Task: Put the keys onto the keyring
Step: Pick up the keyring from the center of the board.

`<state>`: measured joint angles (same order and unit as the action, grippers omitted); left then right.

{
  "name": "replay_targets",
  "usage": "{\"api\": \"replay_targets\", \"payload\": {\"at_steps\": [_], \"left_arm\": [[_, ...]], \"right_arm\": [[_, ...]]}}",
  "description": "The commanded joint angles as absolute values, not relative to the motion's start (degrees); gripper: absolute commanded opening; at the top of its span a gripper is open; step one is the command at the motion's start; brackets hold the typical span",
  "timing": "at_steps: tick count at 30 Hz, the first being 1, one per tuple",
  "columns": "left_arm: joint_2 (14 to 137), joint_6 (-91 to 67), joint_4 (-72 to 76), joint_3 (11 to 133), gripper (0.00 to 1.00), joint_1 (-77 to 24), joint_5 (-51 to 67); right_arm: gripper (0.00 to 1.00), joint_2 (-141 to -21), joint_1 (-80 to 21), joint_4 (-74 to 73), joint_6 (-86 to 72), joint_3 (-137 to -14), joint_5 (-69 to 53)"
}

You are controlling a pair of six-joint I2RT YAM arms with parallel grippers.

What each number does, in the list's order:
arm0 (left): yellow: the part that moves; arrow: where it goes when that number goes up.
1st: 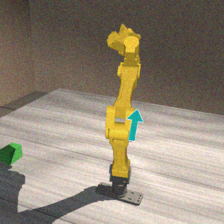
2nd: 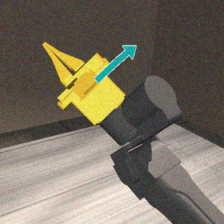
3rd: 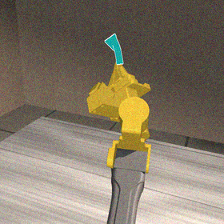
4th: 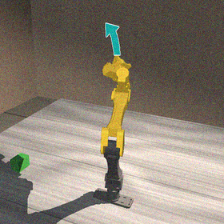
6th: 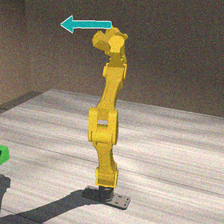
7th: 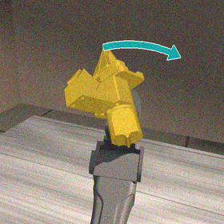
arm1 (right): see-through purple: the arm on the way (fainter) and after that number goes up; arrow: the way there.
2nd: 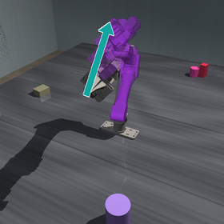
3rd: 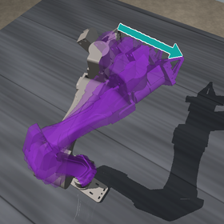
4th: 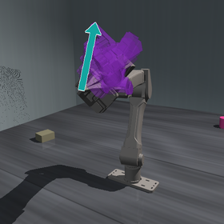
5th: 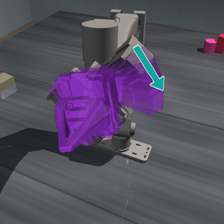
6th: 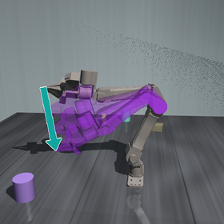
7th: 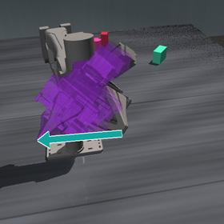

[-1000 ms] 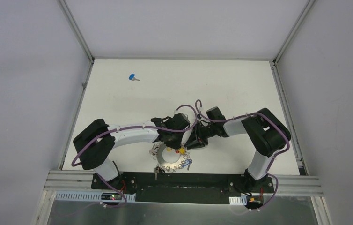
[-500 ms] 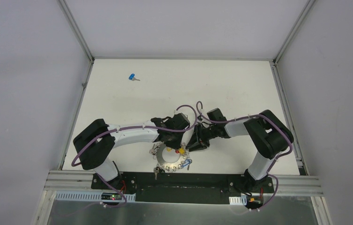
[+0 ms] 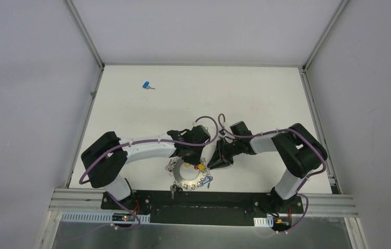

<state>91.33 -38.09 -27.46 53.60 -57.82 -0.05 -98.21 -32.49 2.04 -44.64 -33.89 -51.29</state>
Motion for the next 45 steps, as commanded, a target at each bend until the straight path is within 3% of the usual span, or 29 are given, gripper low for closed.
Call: {"api": "replay_targets", "payload": {"at_steps": [1, 8, 19, 25, 28, 34, 45], "left_arm": [[89.9, -37.6, -26.8, 54.3, 0.17, -58.4, -1.5], [89.9, -37.5, -26.8, 54.2, 0.17, -58.4, -1.4], [89.7, -37.4, -26.8, 54.2, 0.17, -58.4, -1.4], [89.6, -37.5, -26.8, 54.2, 0.17, -58.4, -1.5], [89.2, -37.3, -26.7, 54.3, 0.17, -58.4, -1.6], [84.1, -34.3, -26.7, 54.3, 0.23, -58.5, -2.8], [62.5, -24.7, -16.6, 48.2, 0.36, -58.5, -3.4]], "right_arm": [[0.24, -101.4, -32.6, -2.3, -51.3, -31.5, -48.4], [0.18, -103.7, -32.8, 0.9, -53.3, -32.5, -49.5], [0.18, -105.7, -33.5, 2.9, -54.0, -32.8, -49.7], [0.0, -106.1, -33.6, 2.9, -53.3, -32.6, -49.5], [0.0, -105.8, -33.6, 3.0, -52.9, -33.0, -49.8], [0.0, -98.3, -33.7, -3.7, -51.2, -35.0, -48.2], [0.0, -79.1, -33.5, -20.5, -50.9, -45.0, -41.8]]}}
